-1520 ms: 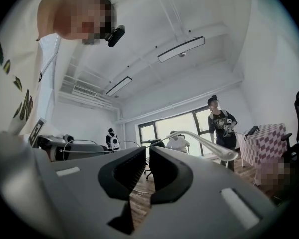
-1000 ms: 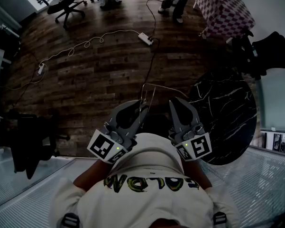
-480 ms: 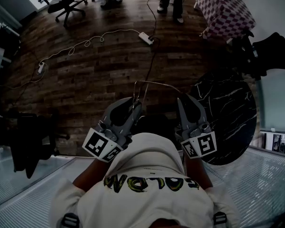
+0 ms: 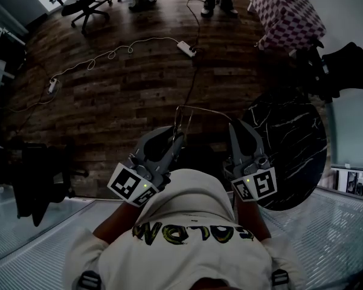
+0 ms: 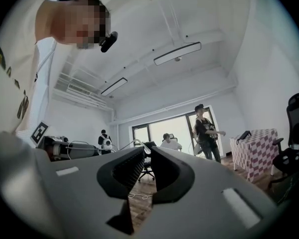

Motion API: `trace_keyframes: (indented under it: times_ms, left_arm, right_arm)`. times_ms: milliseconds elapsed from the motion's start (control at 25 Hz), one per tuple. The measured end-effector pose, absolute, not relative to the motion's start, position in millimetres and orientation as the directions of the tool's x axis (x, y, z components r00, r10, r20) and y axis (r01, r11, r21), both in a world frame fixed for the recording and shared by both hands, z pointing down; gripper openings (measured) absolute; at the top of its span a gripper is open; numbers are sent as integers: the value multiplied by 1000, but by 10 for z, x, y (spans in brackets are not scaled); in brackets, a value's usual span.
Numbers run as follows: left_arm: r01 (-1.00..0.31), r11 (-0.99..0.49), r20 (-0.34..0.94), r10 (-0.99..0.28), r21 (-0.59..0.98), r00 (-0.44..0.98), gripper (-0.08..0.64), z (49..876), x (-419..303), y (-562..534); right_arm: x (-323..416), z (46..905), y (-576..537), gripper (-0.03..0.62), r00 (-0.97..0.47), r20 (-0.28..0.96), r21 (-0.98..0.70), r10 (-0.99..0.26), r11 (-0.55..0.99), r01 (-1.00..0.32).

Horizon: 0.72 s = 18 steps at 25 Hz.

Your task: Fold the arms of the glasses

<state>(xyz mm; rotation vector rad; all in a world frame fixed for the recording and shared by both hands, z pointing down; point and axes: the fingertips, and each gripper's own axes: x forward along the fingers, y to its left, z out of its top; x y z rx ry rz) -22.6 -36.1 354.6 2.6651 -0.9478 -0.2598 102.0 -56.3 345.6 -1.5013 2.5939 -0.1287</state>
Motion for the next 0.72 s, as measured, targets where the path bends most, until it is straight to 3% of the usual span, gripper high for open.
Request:
trace_keyframes:
  times_ms: [720]
  left_arm:
    - [-621, -701, -70, -681, 350, 729, 80, 3554, -373, -463]
  right_arm:
    - [650, 3393, -326, 20, -583, -124, -82, -803, 594, -800]
